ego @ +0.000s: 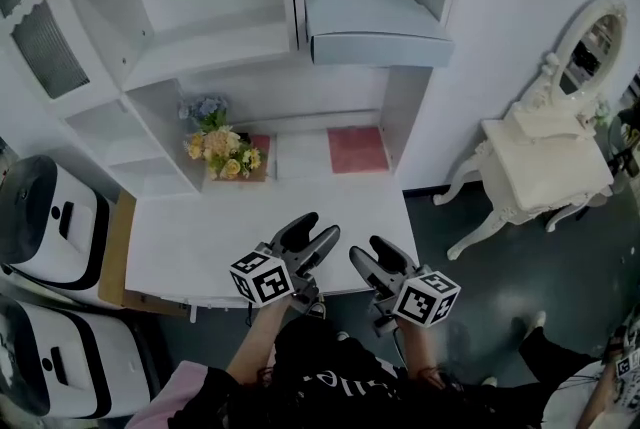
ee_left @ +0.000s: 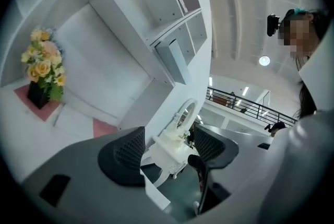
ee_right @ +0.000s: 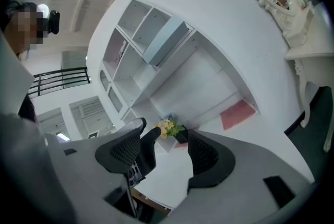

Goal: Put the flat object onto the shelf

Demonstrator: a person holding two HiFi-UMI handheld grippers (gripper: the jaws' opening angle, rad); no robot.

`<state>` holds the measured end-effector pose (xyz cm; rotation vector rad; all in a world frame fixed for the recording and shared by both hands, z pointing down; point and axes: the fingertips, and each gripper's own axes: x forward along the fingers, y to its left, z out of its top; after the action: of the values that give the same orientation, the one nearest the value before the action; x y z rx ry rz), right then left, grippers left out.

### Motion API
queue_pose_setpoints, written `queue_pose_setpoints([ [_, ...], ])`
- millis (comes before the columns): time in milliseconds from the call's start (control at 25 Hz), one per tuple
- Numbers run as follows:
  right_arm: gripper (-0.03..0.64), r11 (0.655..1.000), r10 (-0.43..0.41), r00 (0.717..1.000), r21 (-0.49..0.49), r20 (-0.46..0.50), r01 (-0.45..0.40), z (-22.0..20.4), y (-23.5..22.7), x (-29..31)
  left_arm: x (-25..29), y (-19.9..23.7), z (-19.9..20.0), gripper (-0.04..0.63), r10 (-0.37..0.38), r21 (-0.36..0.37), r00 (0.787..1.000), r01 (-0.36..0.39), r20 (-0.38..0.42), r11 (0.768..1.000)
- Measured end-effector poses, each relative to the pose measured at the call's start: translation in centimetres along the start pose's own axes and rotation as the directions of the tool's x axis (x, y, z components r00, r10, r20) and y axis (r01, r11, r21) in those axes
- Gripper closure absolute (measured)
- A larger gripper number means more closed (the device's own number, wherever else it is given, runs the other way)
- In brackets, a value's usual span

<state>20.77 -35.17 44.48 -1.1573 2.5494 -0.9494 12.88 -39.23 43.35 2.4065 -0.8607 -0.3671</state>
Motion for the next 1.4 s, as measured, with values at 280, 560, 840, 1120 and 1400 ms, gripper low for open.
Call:
queue_pose_setpoints([
  [280, 0.304, 0.998, 0.034, 0.997, -0.044, -0.075, -0.038, -5.0, 1.0, -2.5, -6.0, 0.1, -5.8, 0.301, 0.126, -0.023, 0.992, -0.126, -0.003, 0.992],
  [560, 0.304, 0.995, 0.078, 0.985, -0.056, -0.154, -0.088, -9.9, 1.8, -3.5, -12.0, -0.2, -9.6, 0.308, 0.235, -0.014, 0.972, -0.235, 0.009, 0.972],
  [840, 0.305, 0.987, 0.143, 0.97, -0.05, -0.195, -0.155, -13.0, 4.4, -2.7, -17.1, -1.1, -9.7, 0.312, 0.309, 0.013, 0.95, -0.31, 0.034, 0.951],
  [1120, 0.305, 0.974, 0.174, 0.962, -0.104, -0.211, -0.199, -15.1, 8.9, -1.4, -21.0, -1.8, -8.3, 0.318, 0.295, 0.056, 0.954, -0.298, 0.06, 0.953],
  [1400, 0.305, 0.974, 0.161, 0.964, -0.124, -0.21, -0.189, -19.1, 14.8, -0.9, -27.9, -3.2, -6.9, 0.318, 0.247, 0.175, 0.968, -0.25, 0.036, 0.952],
])
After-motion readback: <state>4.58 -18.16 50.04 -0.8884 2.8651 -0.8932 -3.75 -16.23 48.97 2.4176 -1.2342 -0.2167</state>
